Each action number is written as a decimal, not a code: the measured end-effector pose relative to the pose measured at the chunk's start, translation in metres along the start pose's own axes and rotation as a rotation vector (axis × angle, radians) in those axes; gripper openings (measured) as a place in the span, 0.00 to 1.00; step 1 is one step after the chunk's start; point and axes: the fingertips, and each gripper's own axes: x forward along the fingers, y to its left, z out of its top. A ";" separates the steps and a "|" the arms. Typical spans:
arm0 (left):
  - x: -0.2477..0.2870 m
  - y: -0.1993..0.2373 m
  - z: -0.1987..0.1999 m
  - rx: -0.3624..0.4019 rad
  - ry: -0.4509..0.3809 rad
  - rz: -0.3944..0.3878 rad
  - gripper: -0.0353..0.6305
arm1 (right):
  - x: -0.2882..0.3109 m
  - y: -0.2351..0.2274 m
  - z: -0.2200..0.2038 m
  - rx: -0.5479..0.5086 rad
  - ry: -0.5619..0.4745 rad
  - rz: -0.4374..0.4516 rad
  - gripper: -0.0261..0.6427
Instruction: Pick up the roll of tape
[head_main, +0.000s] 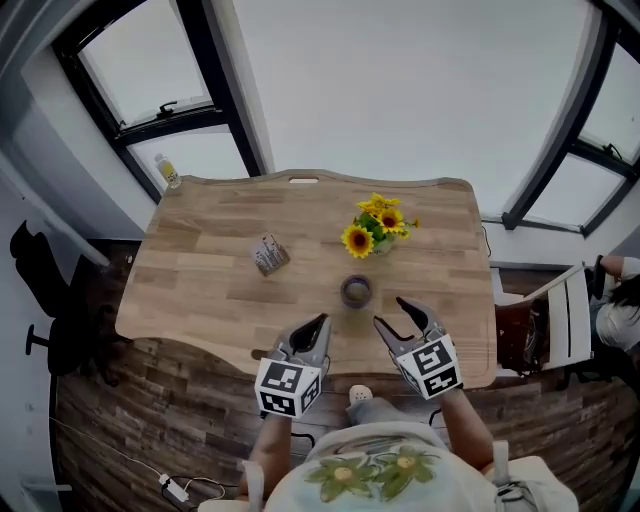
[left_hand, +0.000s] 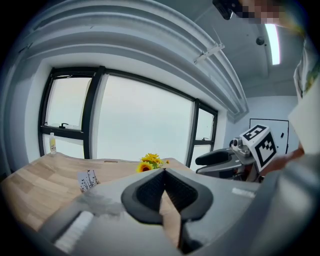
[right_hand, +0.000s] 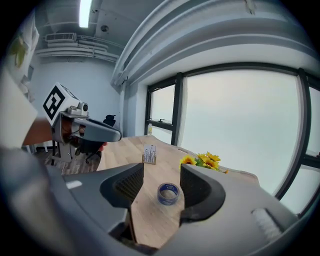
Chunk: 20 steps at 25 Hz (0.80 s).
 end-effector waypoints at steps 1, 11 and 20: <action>0.005 0.003 0.001 -0.002 0.002 0.004 0.06 | 0.005 -0.004 -0.001 -0.001 0.006 0.007 0.36; 0.035 0.032 -0.008 -0.039 0.028 0.061 0.06 | 0.059 -0.014 -0.020 -0.067 0.103 0.125 0.36; 0.044 0.052 -0.018 -0.061 0.045 0.110 0.06 | 0.104 0.004 -0.064 -0.299 0.269 0.262 0.36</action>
